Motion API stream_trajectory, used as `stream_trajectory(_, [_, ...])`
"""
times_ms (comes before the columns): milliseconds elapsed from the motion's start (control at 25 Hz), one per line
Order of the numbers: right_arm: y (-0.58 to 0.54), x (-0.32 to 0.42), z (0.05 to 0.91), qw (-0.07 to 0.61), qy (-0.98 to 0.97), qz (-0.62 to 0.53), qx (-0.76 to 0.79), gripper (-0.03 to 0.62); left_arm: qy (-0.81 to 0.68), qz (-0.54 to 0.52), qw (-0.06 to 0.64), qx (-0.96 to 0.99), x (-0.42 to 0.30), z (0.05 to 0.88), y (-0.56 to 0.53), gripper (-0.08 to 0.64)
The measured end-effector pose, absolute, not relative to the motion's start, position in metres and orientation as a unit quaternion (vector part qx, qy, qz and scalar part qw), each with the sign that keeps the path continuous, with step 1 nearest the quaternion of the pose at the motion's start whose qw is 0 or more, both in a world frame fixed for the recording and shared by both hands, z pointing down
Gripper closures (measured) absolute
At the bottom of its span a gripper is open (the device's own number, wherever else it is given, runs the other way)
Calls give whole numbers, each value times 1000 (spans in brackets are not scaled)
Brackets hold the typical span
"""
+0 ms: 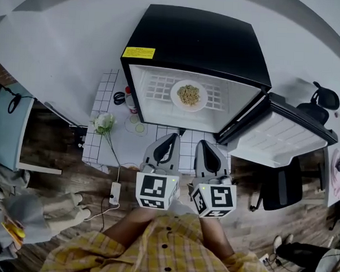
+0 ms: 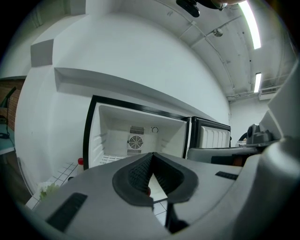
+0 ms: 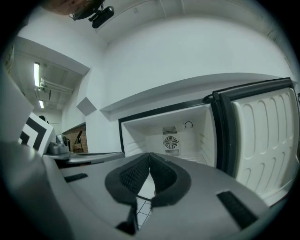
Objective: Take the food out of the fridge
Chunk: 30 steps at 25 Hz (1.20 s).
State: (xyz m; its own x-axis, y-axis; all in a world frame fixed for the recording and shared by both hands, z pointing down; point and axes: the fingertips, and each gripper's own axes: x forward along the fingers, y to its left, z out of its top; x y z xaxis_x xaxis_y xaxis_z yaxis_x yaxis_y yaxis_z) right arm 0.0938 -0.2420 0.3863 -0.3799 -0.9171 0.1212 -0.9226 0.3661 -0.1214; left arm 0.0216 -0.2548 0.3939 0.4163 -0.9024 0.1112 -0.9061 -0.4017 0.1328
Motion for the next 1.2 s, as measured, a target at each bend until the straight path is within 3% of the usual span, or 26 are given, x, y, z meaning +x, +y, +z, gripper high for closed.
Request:
stream_trajectory(320, [-268, 106, 390, 14, -837, 96, 539, 584, -552, 18, 92, 829, 40, 398, -284, 554])
stream_trajectory(720, [-289, 118, 404, 21, -832, 115, 542, 584, -542, -7, 159, 825, 44, 413, -319, 554])
stream_trajectory(800, [-296, 122, 403, 20, -828, 114, 549, 584, -526, -37, 221, 821, 43, 424, -331, 553])
stream_trajectory(1040, [-311, 132, 402, 21, -817, 112, 565, 584, -463, -195, 498, 707, 25, 474, -360, 552])
stream_trajectory(1200, [-320, 135, 409, 23, -812, 116, 572, 584, -423, -273, 575, 645, 20, 493, -376, 550])
